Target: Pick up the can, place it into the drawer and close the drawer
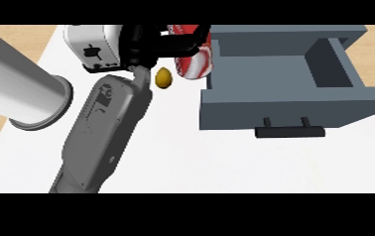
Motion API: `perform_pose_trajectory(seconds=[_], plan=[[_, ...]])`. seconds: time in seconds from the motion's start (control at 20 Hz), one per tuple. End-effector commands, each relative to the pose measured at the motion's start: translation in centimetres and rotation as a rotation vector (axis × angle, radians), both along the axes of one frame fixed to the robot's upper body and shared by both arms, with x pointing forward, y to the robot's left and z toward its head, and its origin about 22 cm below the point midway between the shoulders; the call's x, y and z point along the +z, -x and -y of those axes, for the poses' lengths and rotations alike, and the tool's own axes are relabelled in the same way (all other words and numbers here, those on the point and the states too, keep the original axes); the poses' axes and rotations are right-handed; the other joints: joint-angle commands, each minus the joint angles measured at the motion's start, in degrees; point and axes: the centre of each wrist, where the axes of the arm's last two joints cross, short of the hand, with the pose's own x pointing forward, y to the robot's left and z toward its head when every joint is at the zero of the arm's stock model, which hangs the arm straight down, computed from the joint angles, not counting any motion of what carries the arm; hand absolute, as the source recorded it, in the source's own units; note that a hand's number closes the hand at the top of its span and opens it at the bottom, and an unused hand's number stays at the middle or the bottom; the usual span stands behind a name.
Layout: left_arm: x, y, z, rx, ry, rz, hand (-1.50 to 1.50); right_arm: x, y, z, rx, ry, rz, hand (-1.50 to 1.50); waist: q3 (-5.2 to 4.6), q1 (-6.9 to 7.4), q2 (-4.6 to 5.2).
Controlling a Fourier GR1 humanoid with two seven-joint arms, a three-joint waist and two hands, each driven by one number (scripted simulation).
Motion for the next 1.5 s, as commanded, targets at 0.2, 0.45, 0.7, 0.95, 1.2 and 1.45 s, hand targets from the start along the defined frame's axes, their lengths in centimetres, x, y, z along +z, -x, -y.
perform_pose_trajectory(seconds=[0.2,0.45,0.7,0.95,1.2,1.45], plan=[[3.4,-2.0,2.7,-0.003,-0.024,0.021,1.5,-0.3,-0.4,-0.4,-0.01,-0.002,0.026,-1.5,0.01,0.13,0.01],[2.7,-2.8,5.6,-0.006,-0.036,0.002,1.5,-0.1,0.1,-0.6,0.012,0.002,0.001,-1.5,0.02,-0.91,0.17],[3.0,-3.1,7.2,0.014,-0.042,-0.013,1.5,0.6,-0.5,-1.0,0.022,-0.002,0.02,-1.5,0.02,-1.1,0.2],[4.8,-4.1,8.2,-0.027,-0.053,-0.015,1.5,0.3,-1.0,-0.9,0.03,-0.019,0.017,-1.5,0.03,-1.04,0.29],[3.2,-3.6,9.9,0.016,-0.074,-0.018,1.5,0.7,-2.0,-1.1,0.046,-0.001,0.021,-1.5,0.06,-2.59,0.58],[4.2,-3.7,11.1,-0.004,-0.119,-0.045,1.5,0.8,-1.5,-0.4,0.046,-0.001,0.005,-1.5,0.06,-2.44,0.48]])
